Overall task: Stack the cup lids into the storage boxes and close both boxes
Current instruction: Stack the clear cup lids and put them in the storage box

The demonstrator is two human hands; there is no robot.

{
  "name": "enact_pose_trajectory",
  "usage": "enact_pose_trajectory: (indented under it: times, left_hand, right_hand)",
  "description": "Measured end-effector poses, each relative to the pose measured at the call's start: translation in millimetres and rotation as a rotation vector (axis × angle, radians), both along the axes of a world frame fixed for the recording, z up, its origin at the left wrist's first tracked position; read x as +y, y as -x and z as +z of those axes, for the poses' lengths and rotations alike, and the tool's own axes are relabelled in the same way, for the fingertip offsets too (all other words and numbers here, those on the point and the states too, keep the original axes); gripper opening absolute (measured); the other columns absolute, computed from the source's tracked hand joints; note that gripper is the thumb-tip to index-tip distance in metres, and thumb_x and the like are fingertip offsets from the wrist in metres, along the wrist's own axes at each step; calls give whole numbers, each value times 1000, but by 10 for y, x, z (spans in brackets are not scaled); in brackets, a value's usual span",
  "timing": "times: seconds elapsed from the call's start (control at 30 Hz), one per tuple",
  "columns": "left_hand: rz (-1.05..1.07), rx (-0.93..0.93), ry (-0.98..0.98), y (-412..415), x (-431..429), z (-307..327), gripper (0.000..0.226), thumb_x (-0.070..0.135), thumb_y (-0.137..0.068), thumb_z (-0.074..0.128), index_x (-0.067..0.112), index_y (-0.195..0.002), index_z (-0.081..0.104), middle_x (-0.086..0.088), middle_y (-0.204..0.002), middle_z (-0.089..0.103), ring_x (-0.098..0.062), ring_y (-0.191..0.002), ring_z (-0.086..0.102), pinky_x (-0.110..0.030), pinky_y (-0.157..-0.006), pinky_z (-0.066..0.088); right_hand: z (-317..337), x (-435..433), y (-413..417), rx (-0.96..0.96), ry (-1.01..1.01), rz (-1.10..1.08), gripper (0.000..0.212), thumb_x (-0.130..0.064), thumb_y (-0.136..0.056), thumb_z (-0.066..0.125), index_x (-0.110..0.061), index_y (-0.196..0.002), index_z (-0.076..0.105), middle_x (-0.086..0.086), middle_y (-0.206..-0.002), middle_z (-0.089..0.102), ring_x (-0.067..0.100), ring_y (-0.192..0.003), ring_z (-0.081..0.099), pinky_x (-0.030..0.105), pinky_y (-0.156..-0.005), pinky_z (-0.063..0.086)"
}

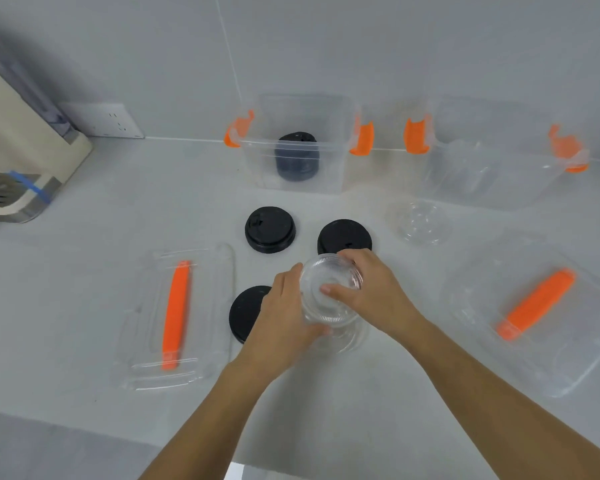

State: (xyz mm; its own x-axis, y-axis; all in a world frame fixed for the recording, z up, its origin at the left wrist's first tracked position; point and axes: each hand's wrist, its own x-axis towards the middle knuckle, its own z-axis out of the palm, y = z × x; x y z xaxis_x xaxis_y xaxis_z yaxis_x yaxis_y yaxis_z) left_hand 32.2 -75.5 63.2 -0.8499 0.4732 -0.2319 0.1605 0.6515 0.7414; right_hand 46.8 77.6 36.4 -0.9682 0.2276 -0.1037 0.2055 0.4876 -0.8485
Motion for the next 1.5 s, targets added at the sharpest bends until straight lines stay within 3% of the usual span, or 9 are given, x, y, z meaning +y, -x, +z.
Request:
enact_pose_trajectory:
  times: [0.17, 0.37, 0.43, 0.6, 0.73, 0.87, 1.0, 1.1, 1.5]
  left_hand:
    - [51, -18, -18, -96, -116, -180, 78, 26, -70, 78, 18, -134, 34, 11, -113, 38, -9, -107, 40, -17, -82, 34]
    - [64, -15, -18, -174, -133, -334, 67, 26, -64, 82, 20, -120, 45, 4, -109, 51, -14, -100, 49, -28, -86, 46]
    - [50, -1, -3, -185, -137, -370, 73, 25, -64, 81, 20, -126, 42, 2, -112, 51, -14, -101, 48, -30, -89, 45]
    - [41, 49, 11, -220, -108, -439, 91, 22, -69, 80, 15, -142, 27, 4, -117, 43, -10, -104, 40, -18, -86, 32]
    - [43, 61, 14, -239, -96, -467, 93, 22, -72, 78, 13, -145, 22, -1, -124, 43, -14, -111, 42, -16, -87, 30]
    - [80, 63, -25, -251, -79, -446, 85, 19, -71, 78, 15, -141, 29, 5, -112, 39, -10, -102, 41, -17, -83, 33]
    - [105, 65, -38, -252, -67, -452, 75, 18, -67, 81, 14, -130, 40, 5, -111, 37, -11, -98, 44, -18, -80, 40]
    - [119, 56, -48, -244, -64, -467, 73, 16, -64, 83, 12, -125, 44, 5, -115, 35, -11, -101, 43, -21, -85, 44]
    - [96, 62, -2, -219, -21, -525, 78, 14, -66, 81, 12, -131, 40, 1, -121, 42, -8, -102, 33, -16, -83, 27]
  right_hand:
    - [-56, -106, -49, -84, 7, 26, 55, -28, -75, 75, -16, -124, 51, -4, -116, 50, 10, -101, 49, 19, -84, 34]
    - [-128, -168, -152, -145, -1, 23, 54, -25, -77, 74, -14, -124, 49, -5, -112, 48, 10, -101, 47, 20, -86, 33]
    - [-152, -176, -175, -142, -15, 14, 55, -25, -77, 74, -14, -125, 49, -6, -112, 47, 11, -103, 46, 20, -86, 32]
    - [-185, -180, -197, -150, -37, -6, 54, -25, -77, 73, -16, -124, 49, -6, -110, 46, 15, -110, 46, 21, -88, 33]
    - [-203, -177, -192, -138, -118, -6, 54, -31, -75, 74, -17, -122, 52, -5, -115, 47, 18, -116, 41, 31, -101, 33]
    - [-216, -183, -181, -159, -142, -31, 57, -34, -74, 75, -19, -124, 52, -1, -129, 46, 19, -123, 35, 33, -107, 28]
    - [-213, -204, -185, -189, -63, -17, 58, -31, -78, 72, -20, -130, 47, -6, -118, 47, 21, -124, 40, 40, -109, 29]
    - [-202, -206, -220, -237, -13, -13, 63, -32, -81, 68, -24, -136, 39, -1, -123, 41, 21, -125, 33, 35, -107, 27]
    - [-246, -221, -141, -259, -171, -1, 63, -33, -78, 69, -22, -133, 41, 1, -133, 46, 24, -125, 37, 34, -104, 23]
